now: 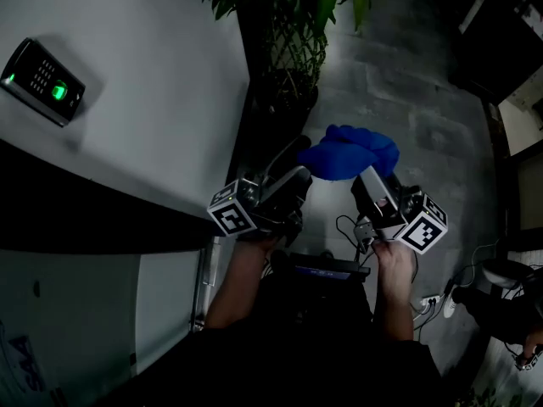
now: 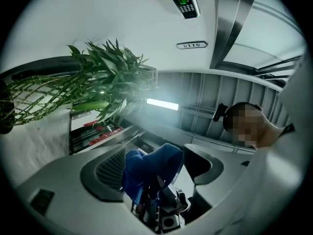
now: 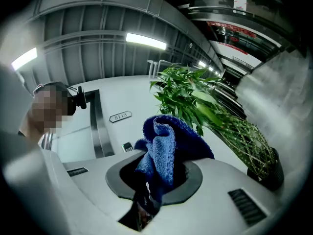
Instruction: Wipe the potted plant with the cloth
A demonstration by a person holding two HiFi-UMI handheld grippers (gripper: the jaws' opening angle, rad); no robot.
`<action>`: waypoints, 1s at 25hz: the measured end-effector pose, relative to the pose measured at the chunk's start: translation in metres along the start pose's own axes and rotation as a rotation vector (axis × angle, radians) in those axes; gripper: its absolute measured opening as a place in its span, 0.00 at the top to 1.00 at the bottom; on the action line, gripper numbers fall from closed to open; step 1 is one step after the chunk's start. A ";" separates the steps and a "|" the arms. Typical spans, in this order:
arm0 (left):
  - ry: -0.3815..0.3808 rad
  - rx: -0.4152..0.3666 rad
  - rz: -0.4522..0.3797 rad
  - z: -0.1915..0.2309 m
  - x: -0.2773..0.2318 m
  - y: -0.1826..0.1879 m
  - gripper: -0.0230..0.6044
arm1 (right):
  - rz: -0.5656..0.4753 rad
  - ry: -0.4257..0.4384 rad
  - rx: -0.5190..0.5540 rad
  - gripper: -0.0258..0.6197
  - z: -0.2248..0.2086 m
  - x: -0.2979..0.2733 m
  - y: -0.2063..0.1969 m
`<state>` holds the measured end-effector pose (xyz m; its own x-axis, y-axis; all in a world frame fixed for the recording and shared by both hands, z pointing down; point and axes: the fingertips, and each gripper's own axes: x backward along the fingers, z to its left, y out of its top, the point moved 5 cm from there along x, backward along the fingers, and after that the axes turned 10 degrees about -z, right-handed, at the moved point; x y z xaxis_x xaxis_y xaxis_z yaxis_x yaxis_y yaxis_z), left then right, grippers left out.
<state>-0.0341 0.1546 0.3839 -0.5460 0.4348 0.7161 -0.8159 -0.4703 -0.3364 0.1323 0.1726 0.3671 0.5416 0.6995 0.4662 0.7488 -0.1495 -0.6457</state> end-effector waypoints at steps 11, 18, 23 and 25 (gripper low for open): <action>0.024 -0.013 0.018 0.006 -0.011 -0.022 0.37 | 0.020 0.042 -0.026 0.84 -0.009 0.010 0.007; 0.077 0.025 0.032 0.019 -0.007 -0.026 0.42 | 0.005 0.002 -0.077 0.84 -0.027 0.016 0.002; 0.078 0.019 0.021 0.018 -0.015 -0.042 0.45 | -0.004 0.003 -0.084 0.84 -0.031 0.032 0.019; 0.072 0.011 0.019 0.019 -0.024 -0.050 0.46 | -0.008 0.014 -0.075 0.84 -0.033 0.035 0.032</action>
<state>0.0231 0.1532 0.3953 -0.5741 0.4799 0.6634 -0.8033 -0.4870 -0.3428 0.1885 0.1692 0.3829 0.5407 0.6910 0.4797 0.7792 -0.1964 -0.5953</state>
